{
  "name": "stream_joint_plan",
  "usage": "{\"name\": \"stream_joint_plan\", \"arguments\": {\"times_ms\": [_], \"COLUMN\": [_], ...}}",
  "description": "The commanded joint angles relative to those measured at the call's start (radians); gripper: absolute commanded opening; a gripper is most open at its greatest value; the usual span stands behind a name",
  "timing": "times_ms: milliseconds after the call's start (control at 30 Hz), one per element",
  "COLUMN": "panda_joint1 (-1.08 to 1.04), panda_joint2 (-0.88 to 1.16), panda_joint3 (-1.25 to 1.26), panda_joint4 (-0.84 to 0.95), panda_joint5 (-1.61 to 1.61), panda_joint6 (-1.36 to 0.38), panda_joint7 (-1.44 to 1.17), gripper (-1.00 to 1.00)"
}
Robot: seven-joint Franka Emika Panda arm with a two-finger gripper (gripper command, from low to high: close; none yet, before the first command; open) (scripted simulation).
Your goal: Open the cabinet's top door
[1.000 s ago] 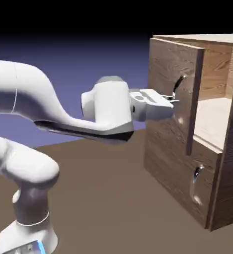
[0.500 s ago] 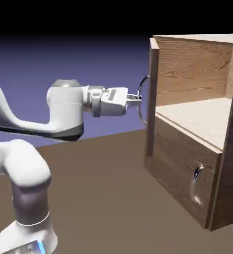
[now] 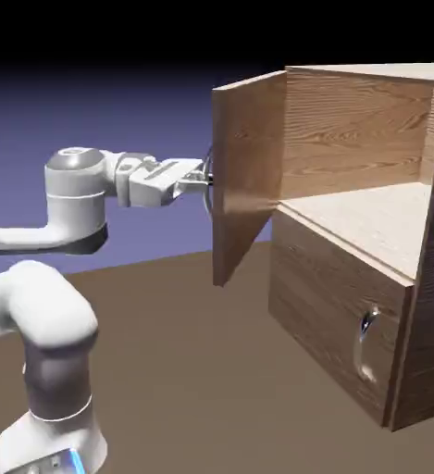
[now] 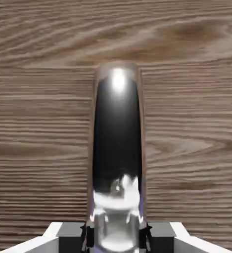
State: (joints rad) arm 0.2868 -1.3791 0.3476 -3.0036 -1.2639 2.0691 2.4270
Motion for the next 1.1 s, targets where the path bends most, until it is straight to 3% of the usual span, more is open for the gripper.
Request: {"name": "stream_joint_plan", "arguments": {"times_ms": [0, 400, 733, 1067], "panda_joint1": [0.008, -0.060, -0.360, -0.706], "panda_joint2": [0.005, 0.185, 0.320, 0.325], "panda_joint3": [0.036, 0.471, 0.791, 1.022], "panda_joint4": [0.008, 0.257, 0.617, 0.979], "panda_joint5": [0.039, 0.438, 0.641, 0.749], "panda_joint6": [-0.033, -0.432, -0.746, -0.997], "panda_joint7": [-0.002, 0.024, 0.040, -0.002], "gripper": [-1.00, -1.00, -1.00, -1.00]}}
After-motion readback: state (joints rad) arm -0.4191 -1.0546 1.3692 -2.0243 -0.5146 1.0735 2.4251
